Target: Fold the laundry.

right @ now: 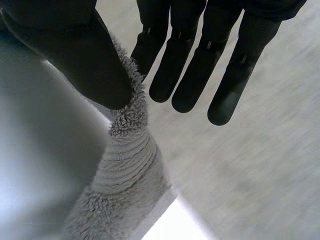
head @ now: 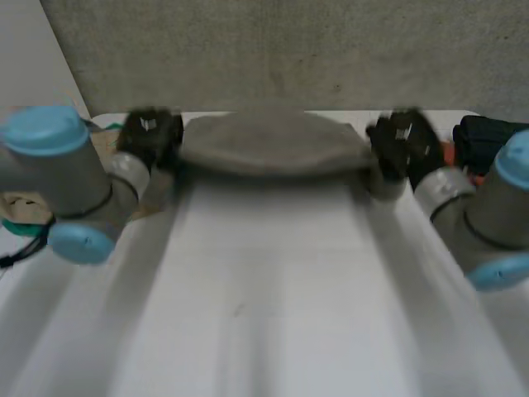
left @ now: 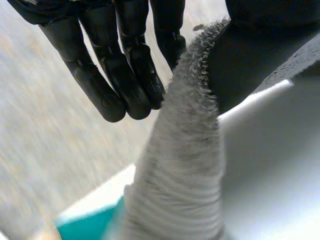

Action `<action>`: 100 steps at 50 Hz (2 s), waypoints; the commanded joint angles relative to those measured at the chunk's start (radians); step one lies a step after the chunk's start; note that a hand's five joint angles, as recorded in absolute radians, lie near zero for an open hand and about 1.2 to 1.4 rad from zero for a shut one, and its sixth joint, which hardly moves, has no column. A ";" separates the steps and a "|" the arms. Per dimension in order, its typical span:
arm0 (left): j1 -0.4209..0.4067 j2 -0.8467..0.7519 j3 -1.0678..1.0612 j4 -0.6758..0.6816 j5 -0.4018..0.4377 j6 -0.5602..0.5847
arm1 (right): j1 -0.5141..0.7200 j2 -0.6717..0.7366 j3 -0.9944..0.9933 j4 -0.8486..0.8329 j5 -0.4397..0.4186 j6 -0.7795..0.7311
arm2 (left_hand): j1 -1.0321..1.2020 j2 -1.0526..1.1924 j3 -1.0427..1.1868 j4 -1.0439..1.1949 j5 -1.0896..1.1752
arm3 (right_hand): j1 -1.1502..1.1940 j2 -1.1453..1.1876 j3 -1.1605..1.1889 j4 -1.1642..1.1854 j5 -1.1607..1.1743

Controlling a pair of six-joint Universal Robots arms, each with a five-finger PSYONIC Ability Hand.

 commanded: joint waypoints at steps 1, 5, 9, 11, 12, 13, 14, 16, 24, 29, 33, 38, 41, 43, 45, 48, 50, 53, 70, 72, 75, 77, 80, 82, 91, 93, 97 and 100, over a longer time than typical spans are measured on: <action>-0.003 -0.023 -0.106 -0.077 0.008 0.099 | -0.005 0.012 0.100 0.187 -0.026 -0.128 | 0.050 0.023 0.030 0.024 0.065 | 0.272 0.220 0.205 0.198 0.223; 0.023 -0.044 -0.093 -0.131 0.001 0.155 | -0.019 0.013 0.112 0.229 -0.046 -0.141 | -0.448 -0.475 -0.468 -0.474 -0.433 | 0.272 0.220 0.205 0.198 0.223; 0.052 -0.058 -0.088 -0.136 -0.001 0.171 | -0.019 0.003 0.129 0.232 -0.049 -0.122 | -0.585 -0.612 -0.605 -0.611 -0.569 | 0.272 0.220 0.205 0.198 0.223; 0.072 -0.064 -0.085 -0.134 -0.006 0.171 | -0.018 -0.011 0.138 0.232 -0.049 -0.103 | -0.591 -0.617 -0.611 -0.616 -0.575 | 0.272 0.220 0.205 0.198 0.223; 0.079 -0.064 -0.085 -0.133 -0.012 0.169 | -0.016 -0.017 0.143 0.231 -0.049 -0.097 | -0.597 -0.623 -0.616 -0.622 -0.581 | 0.272 0.220 0.205 0.198 0.223; 0.093 -0.064 -0.086 -0.133 -0.019 0.166 | -0.018 -0.034 0.149 0.227 -0.049 -0.086 | -0.608 -0.635 -0.628 -0.634 -0.593 | 0.272 0.220 0.205 0.198 0.223; 0.099 -0.064 -0.086 -0.133 -0.022 0.165 | -0.019 -0.039 0.152 0.226 -0.049 -0.080 | -0.608 -0.635 -0.628 -0.634 -0.593 | 0.272 0.220 0.205 0.198 0.223; 0.118 -0.060 -0.092 -0.137 -0.022 0.165 | -0.022 -0.045 0.155 0.226 -0.044 -0.068 | -0.608 -0.635 -0.628 -0.634 -0.593 | 0.272 0.220 0.205 0.198 0.223; 0.133 -0.018 -0.145 -0.185 0.027 0.166 | -0.027 -0.034 0.157 0.232 -0.047 -0.065 | -0.380 -0.407 -0.400 -0.406 -0.365 | 0.272 0.220 0.205 0.198 0.223; 0.135 -0.018 -0.155 -0.199 0.071 0.168 | -0.024 -0.030 0.150 0.234 -0.047 -0.057 | -0.139 -0.165 -0.158 -0.164 -0.123 | 0.272 0.220 0.205 0.198 0.223; 0.142 -0.029 -0.145 -0.200 0.071 0.171 | -0.024 -0.033 0.146 0.238 -0.046 -0.056 | -0.399 -0.426 -0.419 -0.425 -0.384 | 0.272 0.220 0.205 0.198 0.223; 0.150 -0.018 -0.149 -0.211 0.068 0.177 | -0.027 -0.034 0.146 0.246 -0.044 -0.057 | -0.479 -0.506 -0.499 -0.505 -0.464 | 0.272 0.220 0.205 0.198 0.223; 0.149 -0.008 -0.155 -0.225 0.070 0.182 | -0.030 -0.033 0.144 0.244 -0.046 -0.057 | -0.517 -0.544 -0.537 -0.543 -0.502 | 0.272 0.220 0.205 0.198 0.223; 0.146 -0.006 -0.160 -0.229 0.063 0.186 | -0.031 -0.031 0.144 0.244 -0.046 -0.057 | -0.523 -0.550 -0.543 -0.549 -0.508 | 0.272 0.220 0.205 0.198 0.223; 0.142 -0.009 -0.158 -0.226 0.063 0.195 | -0.031 -0.030 0.144 0.244 -0.047 -0.056 | -0.526 -0.553 -0.546 -0.552 -0.511 | 0.272 0.220 0.205 0.198 0.223; 0.144 -0.027 -0.149 -0.212 0.065 0.218 | -0.030 -0.027 0.146 0.246 -0.047 -0.054 | -0.523 -0.550 -0.543 -0.549 -0.508 | 0.272 0.220 0.205 0.198 0.223; 0.144 -0.047 -0.145 -0.200 0.067 0.237 | -0.028 -0.025 0.146 0.246 -0.046 -0.052 | -0.506 -0.532 -0.526 -0.531 -0.490 | 0.272 0.220 0.205 0.198 0.223; 0.147 -0.087 -0.126 -0.186 0.068 0.281 | -0.027 -0.022 0.146 0.247 -0.044 -0.052 | -0.295 -0.322 -0.315 -0.321 -0.280 | 0.272 0.220 0.205 0.198 0.223; 0.158 -0.015 -0.126 -0.223 0.074 0.278 | -0.085 -0.031 -0.178 0.714 -0.060 -0.335 | 0.228 0.201 0.208 0.202 0.243 | -0.668 -0.720 -0.735 -0.742 -0.717; 0.161 -0.011 -0.131 -0.228 0.079 0.275 | -0.084 0.007 -0.253 0.761 -0.050 -0.371 | 0.228 0.201 0.208 0.202 0.243 | -0.668 -0.720 -0.735 -0.742 -0.717; 0.164 0.003 -0.135 -0.228 0.090 0.271 | -0.079 0.068 -0.336 0.810 -0.041 -0.425 | 0.228 0.201 0.208 0.202 0.243 | -0.653 -0.706 -0.721 -0.728 -0.703; 0.165 0.015 -0.138 -0.228 0.094 0.266 | -0.074 0.111 -0.382 0.835 -0.026 -0.477 | 0.228 0.201 0.208 0.202 0.243 | -0.639 -0.691 -0.706 -0.713 -0.688; 0.167 0.032 -0.137 -0.228 0.096 0.258 | -0.061 0.179 -0.432 0.859 0.023 -0.543 | 0.228 0.201 0.208 0.202 0.243 | -0.560 -0.612 -0.627 -0.634 -0.609; 0.169 0.037 -0.134 -0.228 0.096 0.254 | -0.056 0.194 -0.434 0.870 0.048 -0.548 | 0.228 0.201 0.208 0.202 0.243 | -0.557 -0.609 -0.624 -0.631 -0.606; 0.165 0.075 -0.149 -0.260 0.094 0.240 | -0.068 0.198 -0.336 0.787 0.089 -0.376 | 0.228 0.201 0.208 0.202 0.243 | 0.272 0.220 0.205 0.198 0.223; 0.169 0.106 -0.175 -0.298 0.097 0.257 | -0.091 0.155 -0.261 0.793 0.082 -0.329 | 0.228 0.201 0.208 0.202 0.243 | 0.272 0.220 0.205 0.198 0.223; 0.173 0.219 -0.275 -0.452 0.077 0.373 | -0.154 -0.026 -0.057 0.839 0.063 -0.385 | 0.228 0.201 0.208 0.202 0.243 | 0.272 0.220 0.205 0.198 0.223; 0.181 0.293 -0.348 -0.561 0.076 0.443 | -0.224 -0.150 0.091 0.920 0.065 -0.538 | 0.228 0.201 0.208 0.202 0.243 | 0.272 0.220 0.205 0.198 0.223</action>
